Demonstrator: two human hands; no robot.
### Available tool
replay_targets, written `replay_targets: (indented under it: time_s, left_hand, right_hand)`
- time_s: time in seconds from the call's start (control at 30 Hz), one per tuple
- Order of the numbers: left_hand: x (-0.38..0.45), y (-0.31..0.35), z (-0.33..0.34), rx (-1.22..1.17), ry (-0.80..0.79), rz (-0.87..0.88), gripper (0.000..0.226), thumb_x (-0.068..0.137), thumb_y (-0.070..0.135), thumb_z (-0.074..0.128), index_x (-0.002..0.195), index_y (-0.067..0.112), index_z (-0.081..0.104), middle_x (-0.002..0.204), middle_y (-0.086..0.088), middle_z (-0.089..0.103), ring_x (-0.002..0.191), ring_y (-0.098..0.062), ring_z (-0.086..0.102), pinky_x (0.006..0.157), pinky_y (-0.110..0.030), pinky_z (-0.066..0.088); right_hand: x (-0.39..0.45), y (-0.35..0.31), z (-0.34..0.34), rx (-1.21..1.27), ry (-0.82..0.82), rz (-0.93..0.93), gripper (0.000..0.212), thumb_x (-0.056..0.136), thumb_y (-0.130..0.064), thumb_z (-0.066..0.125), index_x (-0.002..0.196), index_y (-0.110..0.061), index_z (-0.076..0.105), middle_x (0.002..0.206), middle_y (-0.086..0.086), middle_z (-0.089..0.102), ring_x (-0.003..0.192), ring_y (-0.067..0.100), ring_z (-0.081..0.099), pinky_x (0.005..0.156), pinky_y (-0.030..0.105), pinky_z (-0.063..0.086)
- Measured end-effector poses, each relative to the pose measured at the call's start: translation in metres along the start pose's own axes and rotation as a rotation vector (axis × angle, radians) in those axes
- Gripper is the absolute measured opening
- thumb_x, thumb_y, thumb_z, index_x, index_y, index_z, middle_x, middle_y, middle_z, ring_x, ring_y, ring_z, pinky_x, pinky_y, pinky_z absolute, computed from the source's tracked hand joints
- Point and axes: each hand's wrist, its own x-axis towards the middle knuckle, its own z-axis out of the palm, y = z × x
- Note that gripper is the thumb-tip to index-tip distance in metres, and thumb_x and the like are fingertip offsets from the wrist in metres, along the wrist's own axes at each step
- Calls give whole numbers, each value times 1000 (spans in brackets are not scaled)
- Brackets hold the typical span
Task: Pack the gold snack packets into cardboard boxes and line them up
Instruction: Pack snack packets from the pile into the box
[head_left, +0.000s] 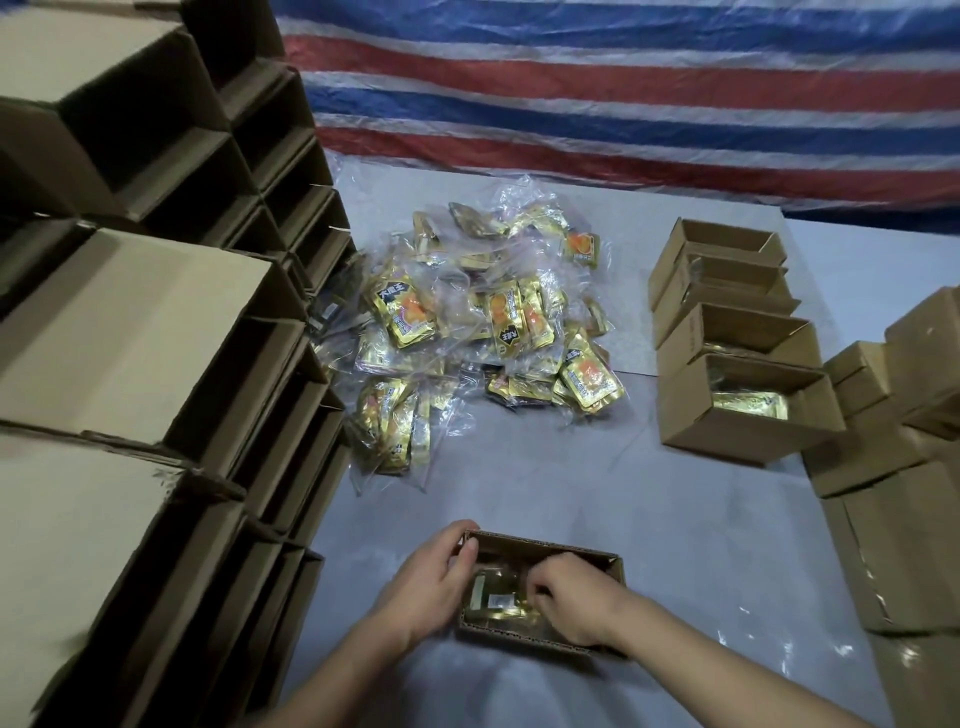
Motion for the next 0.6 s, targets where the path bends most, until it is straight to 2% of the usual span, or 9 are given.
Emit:
replay_targets:
  time_s: [0.07,0.13,0.2,0.3,0.43,0.5,0.53,0.57,0.6]
  left_hand:
    - [-2,-2,3,7,-5,-11,39,87,67,31,115,48,50,105,24,64,98,9,59,90,-27,49]
    - [-4,-5,6,47,-18,5,44,89,64,33,123,42,50,115,19,62,107,3,57,97,-28,46]
    - [-5,-5,7,69,-25,18,42,94,58,36,128,38,50,121,14,61,112,-1,55,100,-28,44]
    - [-5,-4,6,61,-26,26,37,97,52,38,129,37,50,124,16,60,115,0,54,103,-28,42]
    - [-2,-4,2,30,17,18,29,90,61,30,112,52,46,104,21,63,98,7,57,90,-26,47]
    - [-1,-3,3,19,36,17,28,87,65,27,106,57,46,95,22,63,92,9,57,85,-25,48]
    - [0,-2,4,14,42,17,28,86,65,26,104,58,46,92,23,63,90,9,57,82,-25,49]
    - [2,-1,5,10,46,19,28,86,65,26,102,57,47,89,24,62,88,8,58,80,-24,49]
    - [4,1,6,7,50,23,28,87,64,26,102,55,47,89,25,62,86,8,58,78,-23,49]
  right_hand:
    - [4,-5,4,-78,-214,106,27,96,-28,45,104,-15,68,115,10,68,95,26,61,76,26,42]
    - [13,-11,17,-123,-420,207,43,99,-38,40,125,-11,61,133,13,59,115,29,58,91,31,43]
    - [22,-17,25,-105,-477,272,55,99,-45,33,136,-10,53,143,13,52,127,29,52,105,36,40]
    - [26,-21,24,28,-408,347,64,96,-56,28,139,-14,52,148,9,48,131,26,49,109,38,36]
    - [14,-9,12,93,-227,281,68,99,-59,27,134,-9,57,144,13,52,130,27,50,102,30,37]
    - [3,-2,7,121,-96,205,49,100,-49,34,102,-14,68,113,10,68,110,25,61,83,26,43]
    - [-4,0,3,147,-28,168,41,99,-44,39,82,-17,64,92,3,68,96,22,63,71,26,42]
    - [-11,0,-1,168,44,136,38,98,-41,43,71,-17,58,78,-2,63,84,19,62,63,24,41]
    - [-17,-1,-6,177,127,99,35,96,-37,45,71,-16,58,74,-5,62,78,17,60,61,24,41]
